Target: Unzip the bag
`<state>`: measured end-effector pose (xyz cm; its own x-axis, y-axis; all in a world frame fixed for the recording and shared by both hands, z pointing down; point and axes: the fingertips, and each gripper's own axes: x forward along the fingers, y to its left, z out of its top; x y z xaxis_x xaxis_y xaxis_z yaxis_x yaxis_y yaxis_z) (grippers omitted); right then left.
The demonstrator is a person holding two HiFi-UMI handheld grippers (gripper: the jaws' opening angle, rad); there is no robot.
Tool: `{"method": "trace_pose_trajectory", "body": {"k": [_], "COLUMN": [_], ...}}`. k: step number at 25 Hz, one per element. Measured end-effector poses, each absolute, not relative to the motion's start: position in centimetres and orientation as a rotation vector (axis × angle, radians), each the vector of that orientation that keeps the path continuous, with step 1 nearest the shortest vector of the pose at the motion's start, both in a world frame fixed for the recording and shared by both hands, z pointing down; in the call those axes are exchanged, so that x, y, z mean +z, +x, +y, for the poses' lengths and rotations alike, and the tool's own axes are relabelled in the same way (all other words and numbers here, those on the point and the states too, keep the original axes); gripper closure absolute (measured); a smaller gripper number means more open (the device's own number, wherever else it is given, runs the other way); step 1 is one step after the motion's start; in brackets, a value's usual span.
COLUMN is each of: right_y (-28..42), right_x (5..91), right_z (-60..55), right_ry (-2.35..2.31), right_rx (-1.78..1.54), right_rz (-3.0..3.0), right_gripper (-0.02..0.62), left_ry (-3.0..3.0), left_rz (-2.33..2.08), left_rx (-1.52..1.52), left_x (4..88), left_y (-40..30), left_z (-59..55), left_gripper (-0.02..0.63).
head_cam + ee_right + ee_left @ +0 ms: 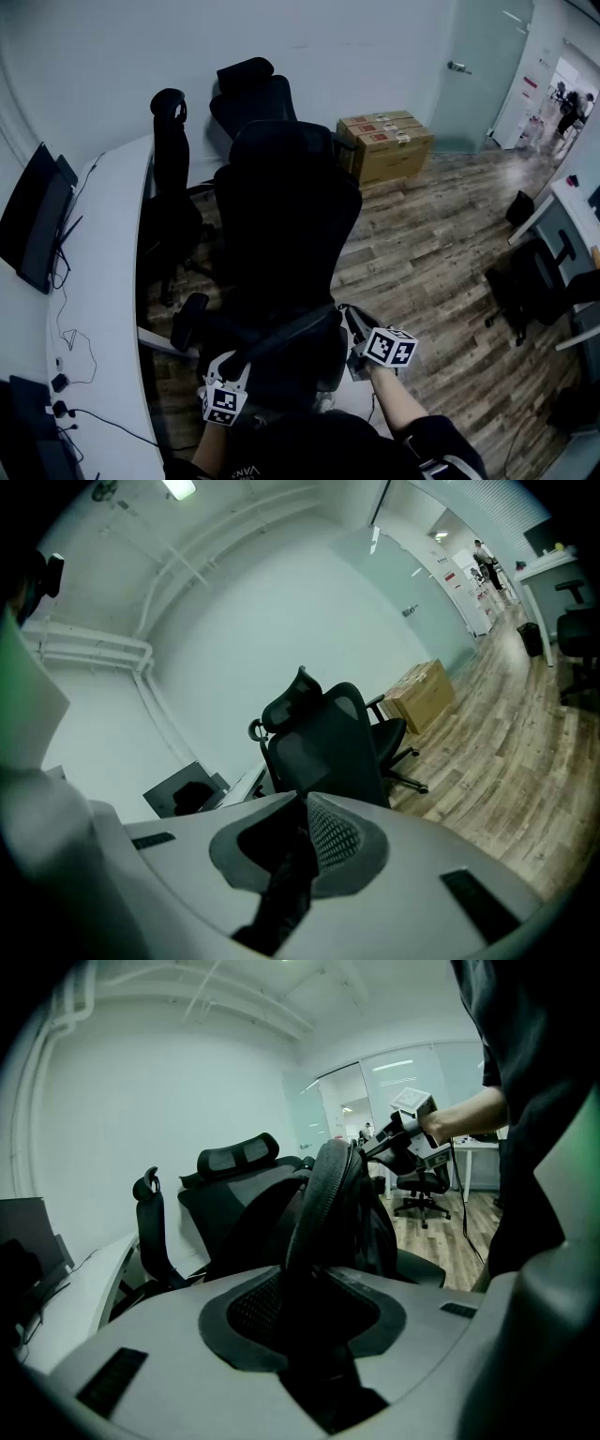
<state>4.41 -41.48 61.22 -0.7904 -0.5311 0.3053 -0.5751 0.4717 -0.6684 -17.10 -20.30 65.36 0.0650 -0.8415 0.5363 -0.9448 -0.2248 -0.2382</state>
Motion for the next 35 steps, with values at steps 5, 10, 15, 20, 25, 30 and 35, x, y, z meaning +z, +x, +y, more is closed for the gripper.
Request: {"method": "trace_pose_trajectory", "body": {"k": [5,10,15,20,25,30,35], "right_y": [4.3,4.0,4.0,3.6,3.0,2.3,1.4], "right_x": [60.3,59.2,58.6,58.1,57.4,55.5,53.3], "right_z": [-40.5,-38.3,-34.9,-31.9,-29.3,-26.6,-23.7], "right_ry": [1.020,1.056,1.113,1.186,1.246,1.289,1.307], "right_rx": [1.156,1.112,1.088,1.110,1.103,1.045,0.986], "right_rz": [-2.667,-2.695,-2.689,-2.684,-2.692,-2.729,-2.784], "right_gripper": [0.540,0.540,0.538,0.471,0.451,0.442,0.440], "left_ry": [2.176,2.206,2.247,2.307,2.385,2.449,2.491], "left_rz": [-1.780,-1.721,-1.669,-1.644,-1.639,-1.645,-1.666], "left_rx": [0.904,0.859,0.848,0.777,0.725,0.646,0.553], "left_x": [65.4,65.7,65.7,63.9,62.0,60.1,57.6], "left_y": [-17.0,-17.0,-17.1,-17.3,-18.0,-18.6,-19.0], "left_z": [-19.8,-18.8,-17.1,-15.9,-15.0,-14.2,-13.6], "left_gripper": [0.440,0.384,0.316,0.298,0.298,0.298,0.298]}}
